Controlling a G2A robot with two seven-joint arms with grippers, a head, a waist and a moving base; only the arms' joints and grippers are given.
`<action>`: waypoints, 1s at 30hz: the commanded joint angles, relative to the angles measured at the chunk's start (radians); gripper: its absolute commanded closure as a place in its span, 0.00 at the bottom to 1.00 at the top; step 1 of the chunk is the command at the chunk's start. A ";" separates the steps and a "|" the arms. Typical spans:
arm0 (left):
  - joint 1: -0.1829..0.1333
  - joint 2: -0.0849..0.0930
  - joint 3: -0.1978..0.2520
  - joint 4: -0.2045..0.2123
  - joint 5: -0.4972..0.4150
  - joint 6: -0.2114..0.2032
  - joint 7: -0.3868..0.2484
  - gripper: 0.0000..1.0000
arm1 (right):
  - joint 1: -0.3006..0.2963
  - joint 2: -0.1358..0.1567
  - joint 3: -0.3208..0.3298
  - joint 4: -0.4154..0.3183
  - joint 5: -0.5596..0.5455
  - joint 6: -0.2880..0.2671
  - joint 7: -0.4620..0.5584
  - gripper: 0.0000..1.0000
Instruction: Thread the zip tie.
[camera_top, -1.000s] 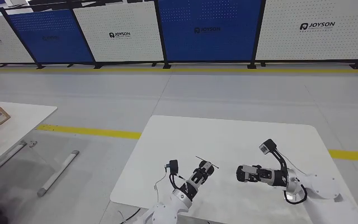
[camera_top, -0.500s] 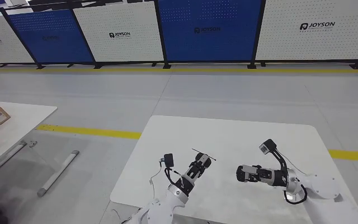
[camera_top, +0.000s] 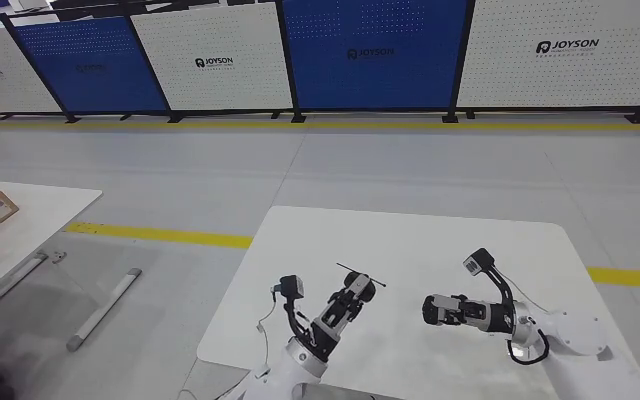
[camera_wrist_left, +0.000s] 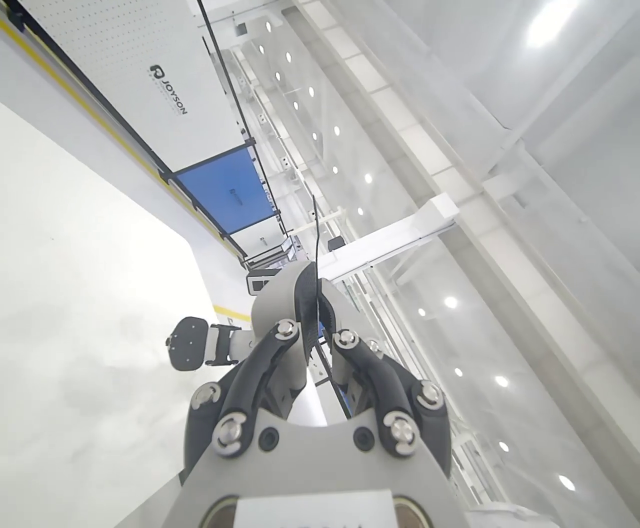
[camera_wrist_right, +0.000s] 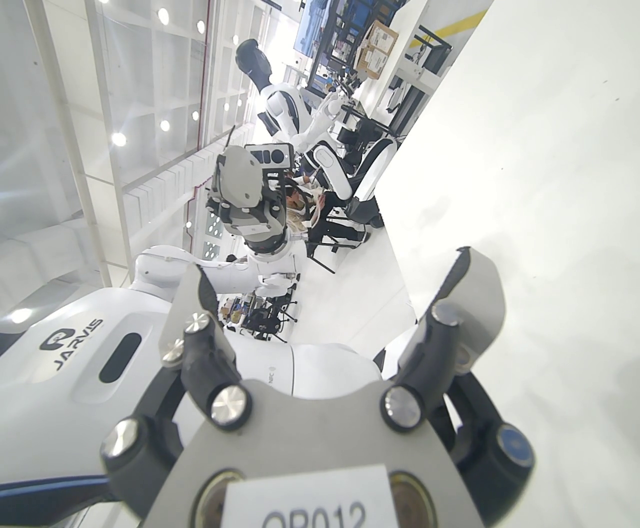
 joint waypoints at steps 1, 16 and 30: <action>0.000 -0.001 0.003 0.018 0.014 0.027 0.015 1.00 | 0.000 0.000 0.000 0.000 0.000 0.000 0.000 0.00; -0.107 -0.021 0.052 0.216 0.078 0.230 0.034 1.00 | 0.000 0.000 0.000 0.000 0.000 0.000 0.000 0.00; -0.146 -0.033 0.086 0.290 0.123 0.317 0.046 1.00 | 0.000 0.000 0.000 0.000 0.000 0.000 0.000 0.00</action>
